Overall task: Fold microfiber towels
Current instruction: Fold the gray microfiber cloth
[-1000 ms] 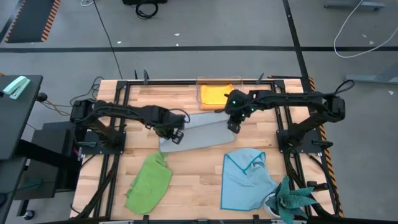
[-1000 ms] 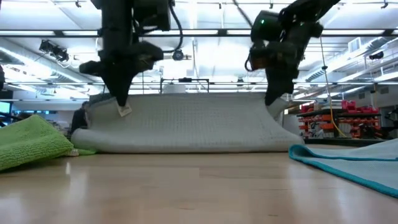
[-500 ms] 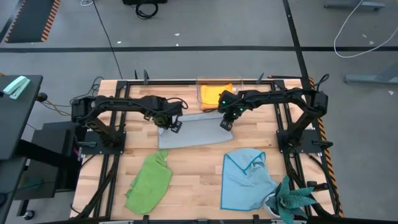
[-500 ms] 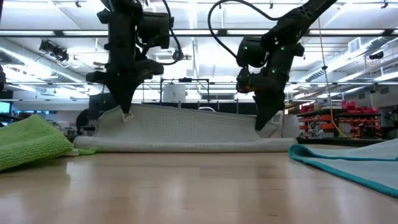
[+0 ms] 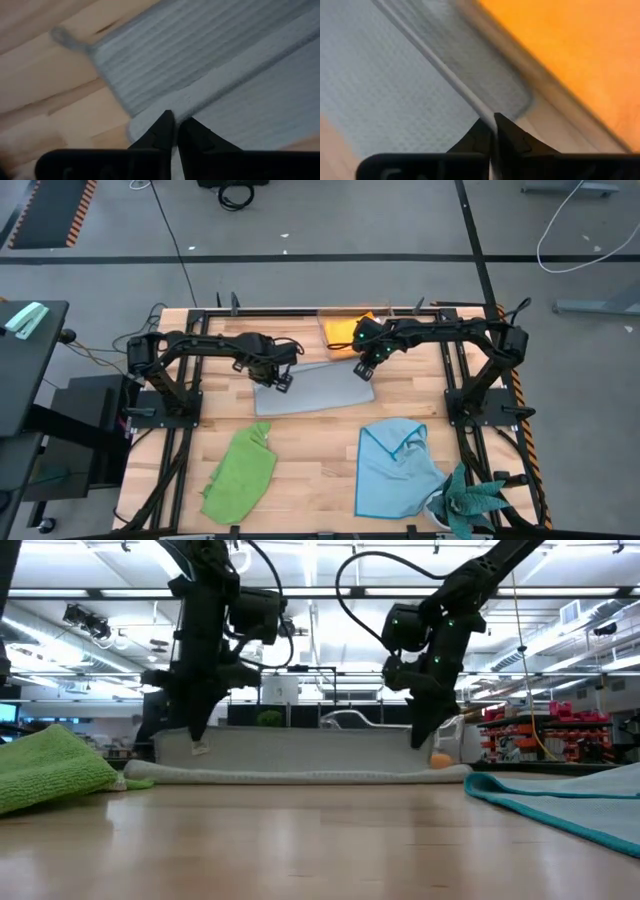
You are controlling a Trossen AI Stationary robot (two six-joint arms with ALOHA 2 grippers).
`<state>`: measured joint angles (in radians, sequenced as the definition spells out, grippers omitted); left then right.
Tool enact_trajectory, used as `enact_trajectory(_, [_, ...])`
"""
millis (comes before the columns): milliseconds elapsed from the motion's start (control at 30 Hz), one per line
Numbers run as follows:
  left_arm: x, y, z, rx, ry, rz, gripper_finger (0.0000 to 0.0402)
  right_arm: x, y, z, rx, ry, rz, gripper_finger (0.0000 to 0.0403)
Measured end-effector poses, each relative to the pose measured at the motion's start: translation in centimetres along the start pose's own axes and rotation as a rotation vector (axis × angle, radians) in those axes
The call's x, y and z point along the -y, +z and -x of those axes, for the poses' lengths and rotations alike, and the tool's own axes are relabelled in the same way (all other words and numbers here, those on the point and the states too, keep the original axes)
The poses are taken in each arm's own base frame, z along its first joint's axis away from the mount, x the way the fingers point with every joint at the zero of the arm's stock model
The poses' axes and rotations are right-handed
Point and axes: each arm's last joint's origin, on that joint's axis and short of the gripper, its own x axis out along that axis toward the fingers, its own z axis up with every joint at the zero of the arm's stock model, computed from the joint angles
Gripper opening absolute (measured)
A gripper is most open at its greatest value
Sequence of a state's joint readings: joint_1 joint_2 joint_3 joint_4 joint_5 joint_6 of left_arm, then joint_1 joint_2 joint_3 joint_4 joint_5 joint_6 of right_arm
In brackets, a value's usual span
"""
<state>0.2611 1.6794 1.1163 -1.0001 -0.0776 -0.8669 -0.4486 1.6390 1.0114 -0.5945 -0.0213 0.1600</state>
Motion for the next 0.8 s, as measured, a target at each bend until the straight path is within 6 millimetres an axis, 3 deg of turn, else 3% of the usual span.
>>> enact_trajectory(533, [-0.5, 0.8, 0.2, 0.06, 0.025, 0.008, 0.0102, 0.0, 0.2, -0.1, 0.018, 0.013, -0.003, 0.0157])
enact_trajectory(667, [-0.3, 1.0, 1.5, 0.083, -0.01, 0.014, 0.0114, -0.1, 0.1, 0.3, 0.019, 0.017, -0.009, 0.0169])
enact_trajectory(800, [-0.5, 0.4, 3.2, 0.047, -0.037, 0.006, 0.0121, -0.2, -0.6, 2.3, 0.018, 0.023, -0.002, 0.0171])
